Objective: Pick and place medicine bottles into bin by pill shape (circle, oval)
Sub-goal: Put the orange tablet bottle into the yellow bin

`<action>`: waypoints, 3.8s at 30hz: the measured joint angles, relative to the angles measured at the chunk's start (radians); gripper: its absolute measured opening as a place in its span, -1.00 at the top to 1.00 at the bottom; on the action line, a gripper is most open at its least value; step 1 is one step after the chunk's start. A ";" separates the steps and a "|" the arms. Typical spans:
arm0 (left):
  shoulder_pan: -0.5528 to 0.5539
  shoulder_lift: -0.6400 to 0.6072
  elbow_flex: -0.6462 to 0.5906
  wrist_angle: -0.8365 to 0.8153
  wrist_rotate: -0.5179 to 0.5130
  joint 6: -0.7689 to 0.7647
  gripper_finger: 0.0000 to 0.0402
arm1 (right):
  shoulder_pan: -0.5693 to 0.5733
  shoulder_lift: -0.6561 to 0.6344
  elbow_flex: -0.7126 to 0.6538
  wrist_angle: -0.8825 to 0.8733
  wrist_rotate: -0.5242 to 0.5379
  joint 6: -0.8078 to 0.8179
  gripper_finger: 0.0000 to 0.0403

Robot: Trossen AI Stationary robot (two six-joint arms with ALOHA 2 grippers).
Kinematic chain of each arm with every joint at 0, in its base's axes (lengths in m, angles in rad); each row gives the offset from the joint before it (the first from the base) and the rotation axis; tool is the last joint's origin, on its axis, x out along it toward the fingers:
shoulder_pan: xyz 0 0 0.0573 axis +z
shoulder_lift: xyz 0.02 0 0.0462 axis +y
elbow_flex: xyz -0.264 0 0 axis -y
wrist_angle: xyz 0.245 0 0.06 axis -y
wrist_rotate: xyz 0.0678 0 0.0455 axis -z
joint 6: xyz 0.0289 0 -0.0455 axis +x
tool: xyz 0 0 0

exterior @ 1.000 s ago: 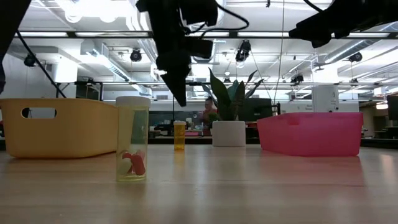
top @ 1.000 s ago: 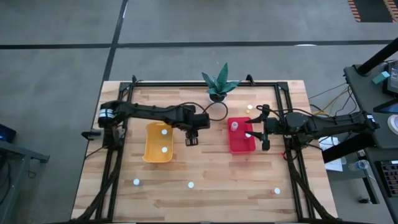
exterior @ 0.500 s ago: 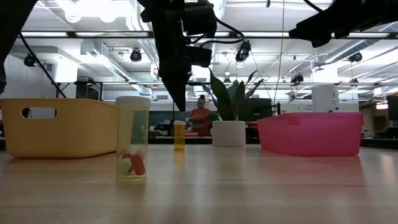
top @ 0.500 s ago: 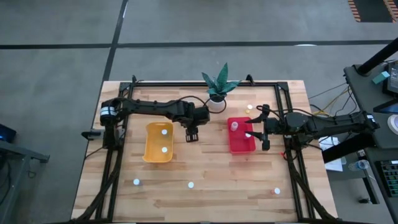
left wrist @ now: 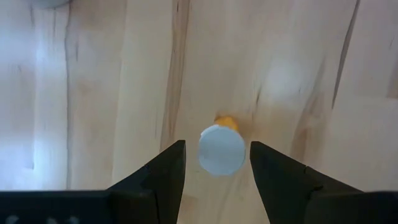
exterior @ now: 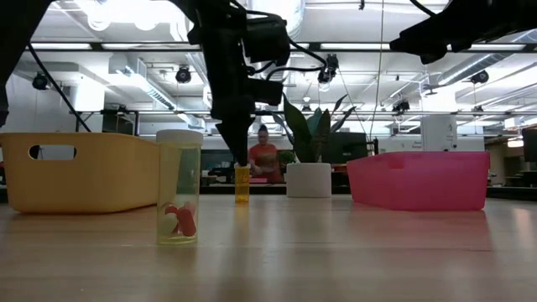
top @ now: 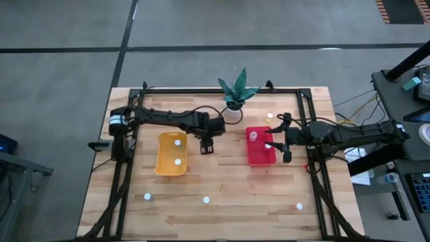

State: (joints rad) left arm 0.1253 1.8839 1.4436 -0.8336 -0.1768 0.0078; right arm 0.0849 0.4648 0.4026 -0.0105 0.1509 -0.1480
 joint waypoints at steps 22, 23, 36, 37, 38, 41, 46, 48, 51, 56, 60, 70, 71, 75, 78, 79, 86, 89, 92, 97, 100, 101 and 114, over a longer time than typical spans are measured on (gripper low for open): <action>0.000 0.000 -0.067 0.093 -0.005 0.003 0.44 | 0.000 0.000 0.000 -0.001 0.002 -0.002 0.07; 0.000 -0.001 -0.067 0.092 -0.005 0.003 0.49 | 0.000 0.000 0.000 -0.001 0.002 -0.002 0.07; -0.040 -0.062 -0.014 0.019 -0.035 -0.037 0.54 | 0.000 0.000 0.000 -0.004 0.007 -0.002 0.07; -0.050 -0.079 -0.007 0.003 -0.045 -0.045 0.54 | 0.000 0.000 0.000 -0.005 0.007 -0.002 0.07; -0.060 -0.098 -0.004 -0.008 -0.050 -0.050 0.53 | 0.000 0.000 0.000 -0.008 0.007 -0.001 0.07; -0.089 -0.168 -0.005 -0.050 -0.063 -0.068 0.53 | 0.000 0.000 0.000 -0.012 0.008 0.003 0.07; -0.136 -0.300 -0.011 -0.126 -0.068 -0.131 0.53 | 0.000 0.001 0.000 -0.014 0.008 0.019 0.07; -0.155 -0.347 -0.017 -0.157 -0.071 -0.154 0.52 | 0.000 0.001 0.000 -0.015 0.008 0.020 0.07; -0.180 -0.423 -0.042 -0.195 -0.074 -0.189 0.52 | -0.002 0.001 0.000 -0.014 0.009 0.032 0.07; -0.213 -0.533 -0.099 -0.276 -0.088 -0.259 0.52 | -0.003 0.002 0.000 -0.015 0.009 0.044 0.07; -0.230 -0.619 -0.167 -0.299 -0.091 -0.302 0.52 | -0.003 0.002 0.000 -0.014 0.009 0.044 0.07; -0.247 -0.810 -0.389 -0.327 -0.090 -0.395 0.52 | -0.003 0.003 0.000 -0.015 0.009 0.060 0.07; -0.247 -0.826 -0.411 -0.329 -0.090 -0.396 0.52 | -0.003 0.004 0.000 -0.015 0.009 0.060 0.07; -0.247 -0.861 -0.481 -0.328 -0.090 -0.409 0.52 | -0.003 0.005 0.000 -0.015 0.009 0.072 0.07; -0.247 -0.867 -0.526 -0.326 -0.090 -0.422 0.52 | -0.003 0.005 0.000 -0.014 0.009 0.073 0.07; -0.247 -0.862 -0.539 -0.325 -0.090 -0.422 0.52 | -0.003 0.005 0.000 -0.015 0.009 0.073 0.07; -0.243 -0.784 -0.593 -0.226 -0.090 -0.405 0.52 | -0.003 0.006 0.000 -0.015 0.009 0.079 0.07; -0.243 -0.730 -0.593 -0.220 -0.098 -0.386 0.52 | -0.003 0.009 0.000 -0.016 0.009 0.078 0.07; -0.243 -0.670 -0.593 -0.219 -0.125 -0.368 0.52 | -0.003 0.010 0.000 -0.016 0.009 0.079 0.07; -0.234 -0.587 -0.594 -0.192 -0.158 -0.345 0.52 | -0.003 0.010 0.000 -0.017 0.009 0.078 0.07; -0.221 -0.559 -0.596 -0.144 -0.162 -0.328 0.52 | -0.003 0.010 0.000 -0.019 0.009 0.078 0.07; -0.215 -0.553 -0.599 -0.129 -0.162 -0.319 0.52 | -0.003 0.010 0.000 -0.020 0.009 0.078 0.07; -0.170 -0.549 -0.651 -0.064 -0.170 -0.311 0.52 | -0.003 0.010 0.000 -0.036 0.009 0.080 0.07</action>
State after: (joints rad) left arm -0.0448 1.3354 0.7930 -0.8979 -0.3466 -0.3027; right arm 0.0814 0.4747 0.4026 -0.0466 0.1595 -0.0681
